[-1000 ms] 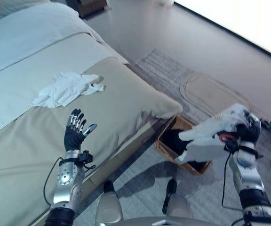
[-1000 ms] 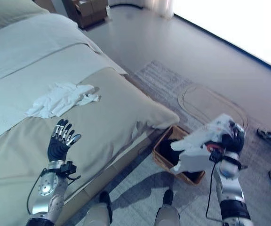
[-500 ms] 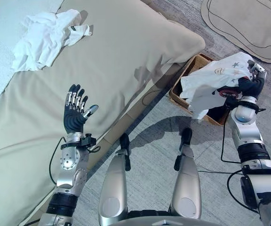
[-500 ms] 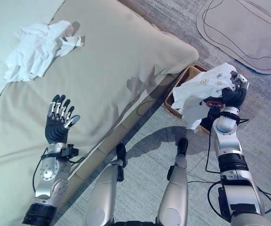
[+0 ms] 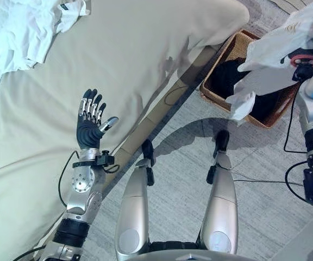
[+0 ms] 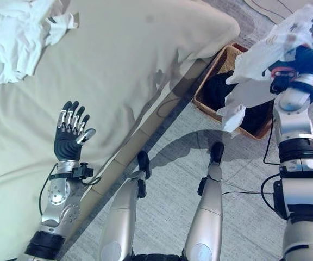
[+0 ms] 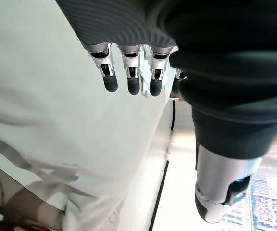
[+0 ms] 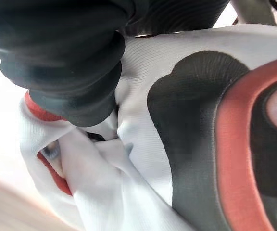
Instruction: Pick up clothes into the bucket
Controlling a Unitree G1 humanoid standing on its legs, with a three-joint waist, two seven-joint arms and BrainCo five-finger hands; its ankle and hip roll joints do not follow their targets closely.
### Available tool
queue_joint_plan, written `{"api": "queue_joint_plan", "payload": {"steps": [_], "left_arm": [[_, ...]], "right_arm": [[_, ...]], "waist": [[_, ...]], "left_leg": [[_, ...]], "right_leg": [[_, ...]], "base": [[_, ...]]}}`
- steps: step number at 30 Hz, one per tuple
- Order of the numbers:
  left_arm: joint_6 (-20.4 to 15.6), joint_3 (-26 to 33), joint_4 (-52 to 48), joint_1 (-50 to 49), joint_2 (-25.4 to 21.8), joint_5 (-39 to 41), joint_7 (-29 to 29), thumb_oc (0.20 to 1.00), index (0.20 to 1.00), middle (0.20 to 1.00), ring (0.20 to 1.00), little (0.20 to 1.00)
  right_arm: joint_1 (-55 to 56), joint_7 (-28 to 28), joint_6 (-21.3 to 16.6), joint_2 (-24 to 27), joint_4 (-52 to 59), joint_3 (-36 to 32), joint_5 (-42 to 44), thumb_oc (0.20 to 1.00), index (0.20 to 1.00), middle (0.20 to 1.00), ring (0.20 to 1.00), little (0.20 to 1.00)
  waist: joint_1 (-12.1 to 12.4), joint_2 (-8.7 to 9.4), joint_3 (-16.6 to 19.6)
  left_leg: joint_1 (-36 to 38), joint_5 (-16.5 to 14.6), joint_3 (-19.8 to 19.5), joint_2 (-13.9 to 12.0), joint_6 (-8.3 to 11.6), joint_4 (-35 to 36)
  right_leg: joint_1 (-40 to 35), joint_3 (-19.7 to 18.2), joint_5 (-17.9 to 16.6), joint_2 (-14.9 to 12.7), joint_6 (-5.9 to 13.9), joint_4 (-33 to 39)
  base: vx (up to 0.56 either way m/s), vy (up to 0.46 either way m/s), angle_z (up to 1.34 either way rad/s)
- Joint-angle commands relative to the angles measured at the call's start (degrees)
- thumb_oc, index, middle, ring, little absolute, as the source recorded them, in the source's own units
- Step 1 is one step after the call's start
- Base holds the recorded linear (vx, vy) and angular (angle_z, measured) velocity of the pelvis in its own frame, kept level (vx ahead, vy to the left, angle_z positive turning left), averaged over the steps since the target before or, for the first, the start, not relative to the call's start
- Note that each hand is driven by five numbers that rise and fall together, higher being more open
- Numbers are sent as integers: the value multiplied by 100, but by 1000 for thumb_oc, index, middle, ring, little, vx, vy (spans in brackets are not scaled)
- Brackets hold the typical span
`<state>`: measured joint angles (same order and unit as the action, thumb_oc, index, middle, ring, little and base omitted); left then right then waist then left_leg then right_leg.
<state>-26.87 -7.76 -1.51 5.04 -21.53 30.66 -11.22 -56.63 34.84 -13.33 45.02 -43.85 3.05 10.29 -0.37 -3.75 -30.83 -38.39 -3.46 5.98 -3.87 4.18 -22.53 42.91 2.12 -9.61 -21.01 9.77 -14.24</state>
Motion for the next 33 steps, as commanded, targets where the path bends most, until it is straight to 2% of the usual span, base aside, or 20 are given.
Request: {"api": "queue_joint_plan", "payload": {"steps": [1,8,13,19,20,21,22,23,24,33], "left_arm": [[-419,178,-699,-295,-154,-86,-105,1000,1000,1000,1000,1000],[-483,127,-699,-275,-159,-72,-175,1000,1000,1000,1000,1000],[-509,114,-738,-271,-203,-68,-237,1000,1000,1000,1000,1000],[-558,22,-843,-337,-274,-51,-252,1000,1000,1000,1000,1000],[-566,-19,-907,-332,-306,-57,-259,1000,1000,1000,1000,1000],[-569,-15,-914,-334,-294,-59,-262,1000,1000,1000,1000,1000],[-581,-53,-958,-318,-337,-95,-264,1000,1000,1000,1000,1000],[-585,-51,-963,-319,-329,-97,-266,1000,1000,1000,1000,1000],[-591,-96,-988,-276,-362,-121,-266,1000,1000,1000,1000,1000],[-558,-71,-1040,-128,-345,-112,-272,1000,1000,1000,1000,1000]], "right_arm": [[-500,298,-403,602,204,305,69,200,200,200,200,200],[-635,344,-473,642,415,437,30,200,200,200,200,200],[-765,314,-444,518,130,678,-39,200,200,200,200,200],[-1069,68,-135,299,-1174,1261,-207,200,200,200,200,200],[-1214,-68,6,260,-1557,1538,-363,200,200,200,200,200],[-1246,-72,-5,261,-1582,1565,-358,200,200,200,200,200],[-1340,-167,93,257,-1834,1791,-543,200,200,200,200,200],[-1358,-169,86,259,-1845,1806,-541,200,200,200,200,200],[-1476,-293,215,251,-2138,2047,-724,200,200,200,200,200],[-1862,-686,585,341,-2832,2578,-1059,200,200,200,200,200]], "waist": [[-61,-149,104],[-83,-143,104],[-62,-165,104],[52,-307,104],[111,-358,105],[86,-359,104],[127,-393,105],[105,-392,104],[153,-434,105],[208,-466,106]], "left_leg": [[-296,-8,-116,-112,-33,-56],[-356,0,-98,-81,-58,-32],[-493,41,-118,-60,-52,-15],[-831,74,-139,-16,-62,-82],[-851,-83,-179,-15,-26,-137],[-948,74,-134,-6,-65,-125],[-938,-65,-188,-4,-26,-148],[-1033,97,-145,7,-67,-130],[-1020,-56,-193,8,-21,-161],[-1205,-48,-213,81,-32,-197]], "right_leg": [[342,10,415,-78,70,-755],[547,-73,436,-54,48,-876],[683,-90,446,-55,38,-940],[1037,-146,485,-70,12,-1115],[1069,-187,658,-67,62,-1214],[1146,-164,496,-82,8,-1156],[1170,-210,658,-82,61,-1252],[1244,-186,492,-99,7,-1189],[1256,-230,683,-95,62,-1299],[1493,-310,717,-86,40,-1416]], "base": [[0,0,0],[-3,-2,-4],[-2,-2,-1],[3,2,2],[0,0,0],[74,1,3],[-69,-4,7],[81,8,10],[6,12,8],[15,5,3]]}}
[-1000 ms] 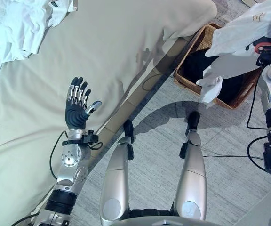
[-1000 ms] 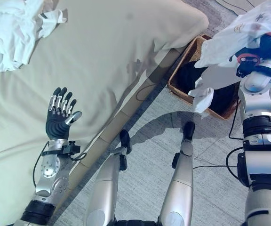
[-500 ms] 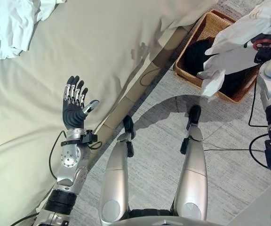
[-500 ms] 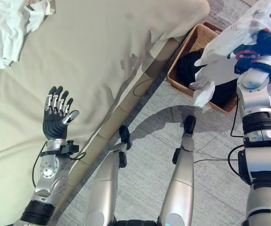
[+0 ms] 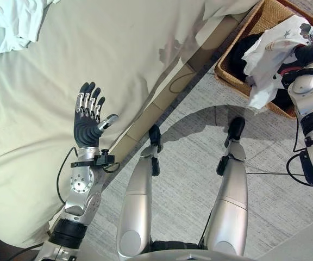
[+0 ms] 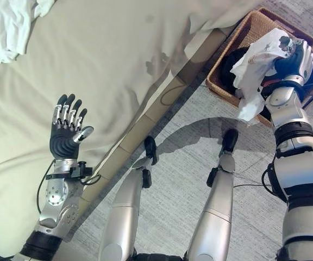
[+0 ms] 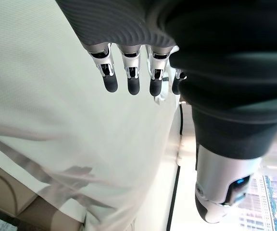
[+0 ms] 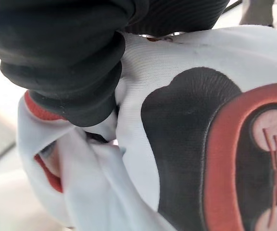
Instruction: Pick up clothes into the bucket
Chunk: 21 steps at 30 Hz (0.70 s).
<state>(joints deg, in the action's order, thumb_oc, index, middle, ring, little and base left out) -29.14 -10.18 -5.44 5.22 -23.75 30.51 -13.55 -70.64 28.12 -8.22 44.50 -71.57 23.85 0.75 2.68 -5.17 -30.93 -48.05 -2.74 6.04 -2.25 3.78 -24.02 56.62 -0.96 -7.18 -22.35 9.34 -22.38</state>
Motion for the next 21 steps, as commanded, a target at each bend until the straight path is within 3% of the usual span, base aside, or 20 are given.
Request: {"api": "queue_joint_plan", "payload": {"steps": [1,13,14,15,16,17,21], "left_arm": [[-311,192,-692,-130,-114,-104,-48,1000,1000,1000,1000,1000],[-244,280,-712,-78,-8,5,-64,1000,1000,1000,1000,1000],[-233,278,-700,-65,2,17,-51,1000,1000,1000,1000,1000],[-235,276,-694,-55,9,16,-46,1000,1000,1000,1000,1000],[-236,276,-693,-54,9,16,-45,1000,1000,1000,1000,1000],[-232,299,-691,-35,18,2,-74,1000,1000,1000,1000,1000],[-258,320,-625,12,16,-11,-83,1000,1000,1000,1000,1000]], "right_arm": [[-500,-7,97,402,-102,492,-81,200,200,200,200,200],[-801,-42,274,512,-478,572,-41,200,200,200,200,200],[-823,-35,282,507,-522,568,-33,423,423,423,423,423],[-838,-14,287,509,-538,561,-31,595,595,595,595,595],[-839,-14,286,508,-540,563,-30,595,595,595,595,595],[-835,26,289,481,-530,533,-6,1000,1000,1000,1000,1000],[-811,11,277,382,-524,482,79,1000,1000,1000,1000,1000]], "waist": [[-98,-326,116],[-100,-259,116],[-101,-257,116],[-105,-248,116],[-106,-249,116],[-114,-234,116],[-128,-187,117]], "left_leg": [[-254,-120,-220,-82,10,-49],[-233,-123,-236,-61,13,12],[-209,-120,-243,-62,12,26],[-187,-115,-248,-61,14,40],[-183,-114,-248,-61,14,44],[-142,-106,-247,-60,17,68],[24,-56,-265,-65,24,187]], "right_leg": [[133,-5,474,47,82,-606],[100,-3,465,82,74,-529],[69,7,460,88,72,-512],[50,6,457,96,69,-504],[46,8,457,96,69,-502],[8,12,456,106,64,-481],[-173,68,410,140,64,-345]], "base": [[0,0,0],[0,0,0],[0,0,0],[0,0,0],[0,0,0],[0,0,0],[-19,-4,0]]}}
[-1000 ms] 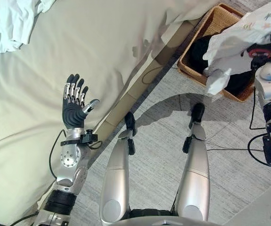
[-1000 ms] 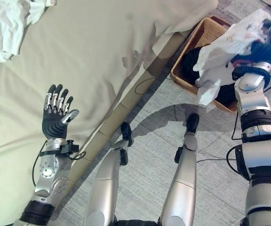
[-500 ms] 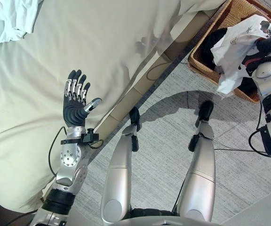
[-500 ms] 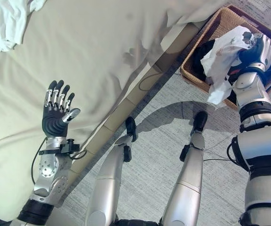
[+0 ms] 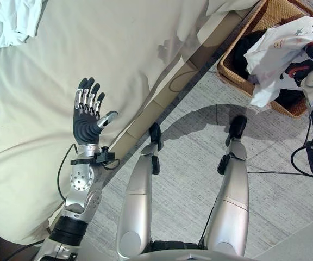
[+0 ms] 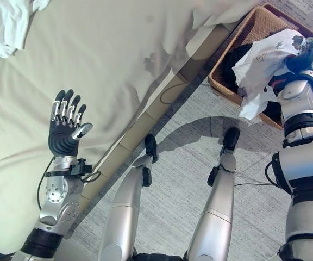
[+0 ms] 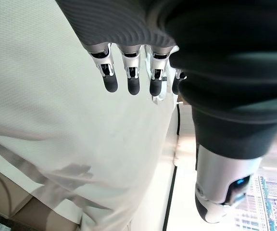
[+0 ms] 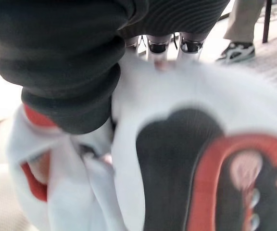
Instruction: Pick up clothes into the bucket
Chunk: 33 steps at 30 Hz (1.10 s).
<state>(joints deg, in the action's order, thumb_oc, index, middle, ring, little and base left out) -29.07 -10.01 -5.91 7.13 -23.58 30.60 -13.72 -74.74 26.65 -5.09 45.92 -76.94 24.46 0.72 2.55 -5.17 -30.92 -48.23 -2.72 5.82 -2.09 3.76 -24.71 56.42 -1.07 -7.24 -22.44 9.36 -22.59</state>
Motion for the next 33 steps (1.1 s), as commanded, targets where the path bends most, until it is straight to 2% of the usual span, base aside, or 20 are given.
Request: {"api": "queue_joint_plan", "payload": {"steps": [1,2,3,4,5,6,7,11,15,20,21,23,24,28,30,31,33], "left_arm": [[-272,311,-541,-160,6,-25,-74,1000,1000,1000,1000,1000],[-270,313,-537,-158,4,-25,-73,1000,1000,1000,1000,1000],[-273,326,-498,-137,0,-13,-74,1000,1000,1000,1000,1000],[-271,328,-494,-134,-2,-13,-73,1000,1000,1000,1000,1000],[-276,324,-473,-118,2,-2,-73,1000,1000,1000,1000,1000],[-277,340,-441,-94,0,1,-82,1000,1000,1000,1000,1000],[-271,352,-414,-87,12,15,-85,1000,1000,1000,1000,1000],[-263,411,-280,-79,52,24,-103,1000,1000,1000,1000,1000],[-206,523,-111,-145,98,66,-38,1000,1000,1000,1000,1000],[-157,608,55,-190,166,141,13,1000,1000,1000,1000,1000],[-150,640,140,-187,171,79,-3,1000,1000,1000,1000,1000],[-137,764,257,-196,247,-18,-78,1000,1000,1000,1000,1000],[-136,754,254,-206,238,-21,-80,1000,1000,1000,1000,1000],[-122,766,628,-216,267,-225,-182,1000,1000,1000,1000,1000],[-88,657,975,-64,308,-188,-156,1000,1000,1000,1000,1000],[-19,577,1260,175,379,-169,-126,1000,1000,1000,1000,1000],[-3,542,1281,185,384,-243,-65,1000,1000,1000,1000,1000]], "right_arm": [[-363,150,-46,201,29,377,122,1000,1000,1000,1000,1000],[-365,149,-44,199,27,378,121,1000,1000,1000,1000,1000],[-321,138,-41,146,26,353,124,1000,1000,1000,1000,1000],[-324,137,-39,143,24,353,123,1000,1000,1000,1000,1000],[-311,148,-42,116,31,332,132,1000,1000,1000,1000,1000],[-274,148,-49,88,45,302,151,1000,1000,1000,1000,1000],[-222,145,-62,70,83,283,167,1000,1000,1000,1000,1000],[11,113,-100,-33,300,173,192,1000,1000,1000,1000,1000],[324,-191,-98,-164,401,75,324,1000,1000,1000,1000,1000],[879,-143,-227,-343,705,-288,505,1000,1000,1000,1000,1000],[1121,-109,-308,-401,949,-434,594,1000,1000,1000,1000,1000],[2024,-19,-604,-704,2141,-821,751,1000,1000,1000,1000,1000],[2061,-13,-591,-707,2172,-843,742,1000,1000,1000,1000,1000],[3477,-89,-982,-1289,3609,-1385,807,1000,1000,1000,1000,1000],[4273,-170,-1172,-1575,4204,-1720,966,1000,1000,1000,1000,1000],[4886,-275,-1340,-1779,4935,-1916,1120,1000,1000,1000,1000,1000],[5078,-364,-1347,-1863,5157,-1960,1095,1000,1000,1000,1000,1000]], "waist": [[-142,-149,112],[-126,-156,116],[-143,-123,112],[-127,-130,117],[-145,-104,112],[-128,-99,117],[-148,-72,112],[-165,15,130],[-193,141,198],[-226,219,266],[-239,250,292],[-282,327,357],[-276,330,356],[-261,378,477],[-307,345,545],[-475,321,633],[-474,297,663]], "left_leg": [[63,116,-213,-78,-5,340],[155,-38,-260,-90,34,334],[191,133,-219,-89,4,401],[279,-22,-265,-102,43,393],[252,136,-223,-90,4,426],[399,-18,-271,-101,43,429],[384,141,-224,-96,7,465],[738,190,-260,-131,39,641],[1068,251,-313,-165,85,844],[1407,317,-347,-218,150,1030],[1501,323,-360,-247,168,1065],[1776,327,-433,-333,207,1116],[1792,328,-438,-333,208,1121],[2254,334,-601,-408,225,1233],[2382,412,-481,-437,270,1235],[2476,634,229,-571,214,1206],[2666,646,350,-607,182,1248]], "right_leg": [[-214,132,235,145,8,-181],[-285,108,398,165,63,-235],[-348,164,220,157,8,-117],[-415,138,383,178,62,-172],[-428,180,211,167,10,-74],[-554,172,367,199,63,-110],[-557,213,196,179,14,-28],[-977,303,139,184,36,191],[-1405,440,88,223,47,436],[-1834,558,81,261,54,622],[-1952,592,93,268,54,655],[-2314,697,167,308,40,689],[-2335,706,168,308,40,695],[-2947,901,301,355,18,763],[-3396,1202,377,216,21,839],[-3831,1690,458,61,-25,854],[-3926,1796,474,51,-37,815]], "base": [[0,0,0],[-75,-17,2],[74,-10,2],[-76,-15,2],[68,-8,1],[-73,-11,1],[0,0,0],[-17,-3,0],[24,-28,0],[49,-42,4],[78,-72,12],[95,-89,4],[75,-52,-2],[116,-102,4],[112,-218,33],[58,-182,58],[84,-13,163]]}}
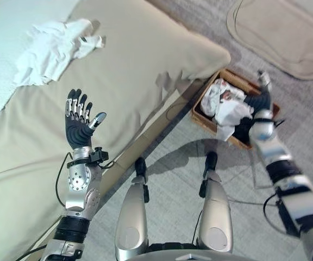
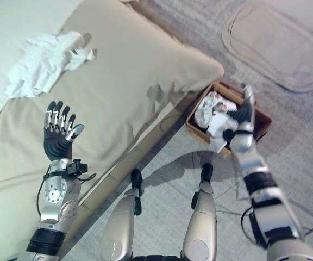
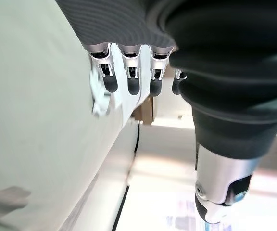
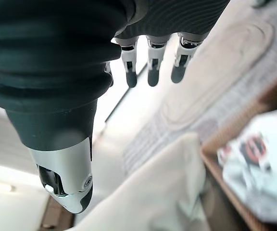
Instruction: Pick up clothes into the bucket
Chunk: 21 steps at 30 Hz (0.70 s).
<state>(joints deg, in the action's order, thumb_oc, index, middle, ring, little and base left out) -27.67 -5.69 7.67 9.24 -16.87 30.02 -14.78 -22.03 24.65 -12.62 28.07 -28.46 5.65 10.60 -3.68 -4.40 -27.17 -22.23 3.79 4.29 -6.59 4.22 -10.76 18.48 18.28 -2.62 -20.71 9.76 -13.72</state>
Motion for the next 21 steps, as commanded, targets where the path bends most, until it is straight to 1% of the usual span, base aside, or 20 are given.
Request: {"api": "queue_joint_plan", "payload": {"steps": [1,2,3,4,5,6,7,8,9,10,11,13,14,15,16,17,18,19,20,21], "left_arm": [[-138,125,-52,-81,-274,-225,67,1000,1000,1000,1000,1000],[-110,146,-27,-137,-274,-250,74,1000,1000,1000,1000,1000],[-78,162,23,-152,-289,-347,46,1000,1000,1000,1000,1000],[-5,148,160,-183,-346,-653,-78,1000,1000,1000,1000,1000],[-2,145,155,-189,-353,-657,-84,1000,1000,1000,1000,1000],[93,81,264,-190,-335,-662,-121,1000,1000,1000,1000,1000],[204,103,304,-246,-344,-695,-71,1000,1000,1000,1000,1000],[263,206,216,-470,-461,-971,15,1000,1000,1000,1000,1000],[268,209,205,-483,-461,-974,13,1000,1000,1000,1000,1000],[255,262,166,-629,-512,-1094,33,1000,1000,1000,1000,1000],[235,326,172,-749,-494,-1004,106,1000,1000,1000,1000,1000],[207,409,289,-934,-451,-955,195,1000,1000,1000,1000,1000],[232,441,327,-1056,-420,-924,242,1000,1000,1000,1000,1000],[239,454,329,-1155,-392,-912,277,1000,1000,1000,1000,1000],[246,462,316,-1256,-380,-901,313,1000,1000,1000,1000,1000],[245,436,317,-1322,-387,-901,381,1000,1000,1000,1000,1000],[245,416,329,-1357,-427,-905,451,1000,1000,1000,1000,1000],[241,372,314,-1376,-476,-905,512,1000,1000,1000,1000,1000],[246,347,299,-1388,-507,-946,535,1000,1000,1000,1000,1000],[257,334,289,-1406,-524,-982,556,1000,1000,1000,1000,1000]], "right_arm": [[-99,-299,-659,-217,426,-70,149,1000,1000,1000,1000,1000],[63,-375,-687,-373,608,-74,219,1000,1000,1000,1000,1000],[176,-454,-771,-573,694,-167,480,1000,1000,1000,1000,1000],[287,-638,-1115,-1235,609,-256,1757,1000,1000,1000,1000,1000],[288,-661,-1127,-1235,593,-259,1781,1000,1000,1000,1000,1000],[331,-871,-1336,-1744,583,-218,2917,1000,1000,1000,1000,1000],[473,-1111,-1208,-1855,632,-140,3225,1000,1000,1000,1000,1000],[698,-1209,-1064,-1829,762,20,2988,1000,1000,1000,1000,1000],[709,-1204,-1060,-1833,770,25,2983,1000,1000,1000,1000,1000],[721,-1176,-1017,-1762,780,23,2805,1000,1000,1000,1000,1000],[753,-1175,-1011,-1762,767,-59,2844,1000,1000,1000,1000,1000],[732,-1106,-1012,-1759,672,-193,2840,1000,1000,1000,1000,1000],[719,-1076,-1000,-1738,674,-251,2757,1000,1000,1000,1000,1000],[701,-1058,-993,-1736,619,-290,2709,1000,1000,1000,1000,1000],[697,-1040,-992,-1703,596,-331,2663,1000,1000,1000,1000,1000],[691,-1009,-1008,-1648,571,-393,2602,1000,1000,1000,1000,1000],[685,-979,-1013,-1633,530,-432,2565,1000,1000,1000,1000,1000],[657,-962,-1028,-1616,531,-429,2526,1000,1000,1000,1000,1000],[630,-953,-1040,-1603,534,-437,2504,1000,1000,1000,1000,1000],[622,-970,-1042,-1594,529,-429,2506,1000,1000,1000,1000,1000]], "waist": [[182,218,371],[215,233,492],[236,242,590],[335,271,765],[330,278,755],[379,303,839],[417,334,934],[537,343,1092],[525,344,1091],[604,344,1182],[662,347,1277],[743,359,1402],[801,372,1472],[834,369,1520],[828,380,1531],[795,364,1531],[769,329,1524],[736,292,1473],[703,252,1446],[683,236,1419]], "left_leg": [[223,-38,472,-162,121,-66],[375,-44,458,-175,91,37],[476,-24,442,-203,88,134],[682,-12,387,-181,73,299],[703,-7,382,-176,73,311],[838,-10,373,-153,77,422],[914,-18,353,-130,71,458],[1059,-53,294,-43,55,499],[1066,-52,286,-39,54,502],[1088,-111,213,33,31,462],[1125,-191,150,110,-11,430],[1205,-380,26,337,-128,312],[1293,-503,-45,516,-243,255],[1369,-600,-77,659,-362,195],[1461,-679,-122,830,-502,149],[1558,-730,-221,1011,-641,109],[1655,-759,-288,1093,-734,97],[1752,-777,-377,1155,-812,93],[1822,-772,-447,1172,-844,108],[1926,-825,-486,1149,-853,116]], "right_leg": [[-197,-110,39,-83,-89,-63],[-359,-48,29,-67,-78,-12],[-521,21,12,-62,-39,68],[-802,148,-14,-61,7,218],[-830,159,-18,-62,9,233],[-1010,278,-40,-62,42,363],[-1119,327,-65,-61,67,432],[-1387,473,-124,-139,111,516],[-1405,485,-126,-141,114,524],[-1549,589,-144,-210,148,528],[-1658,650,-152,-283,167,504],[-1842,699,-224,-482,229,336],[-1920,699,-315,-660,272,82],[-1932,661,-522,-809,262,-258],[-1883,487,-802,-974,263,-674],[-1819,182,-1139,-1065,251,-1090],[-1745,4,-1322,-1082,214,-1419],[-1574,-256,-1449,-1042,195,-1760],[-1381,-534,-1429,-917,145,-1979],[-1240,-669,-1257,-767,108,-2109]], "base": [[167,53,136],[178,20,28],[230,14,-6],[155,16,20],[142,34,18],[95,23,18],[181,86,18],[139,74,22],[147,106,39],[135,80,46],[199,149,54],[218,202,40],[236,254,56],[227,301,94],[203,317,102],[184,316,108],[153,283,85],[107,229,87],[91,167,61],[102,90,53]]}}
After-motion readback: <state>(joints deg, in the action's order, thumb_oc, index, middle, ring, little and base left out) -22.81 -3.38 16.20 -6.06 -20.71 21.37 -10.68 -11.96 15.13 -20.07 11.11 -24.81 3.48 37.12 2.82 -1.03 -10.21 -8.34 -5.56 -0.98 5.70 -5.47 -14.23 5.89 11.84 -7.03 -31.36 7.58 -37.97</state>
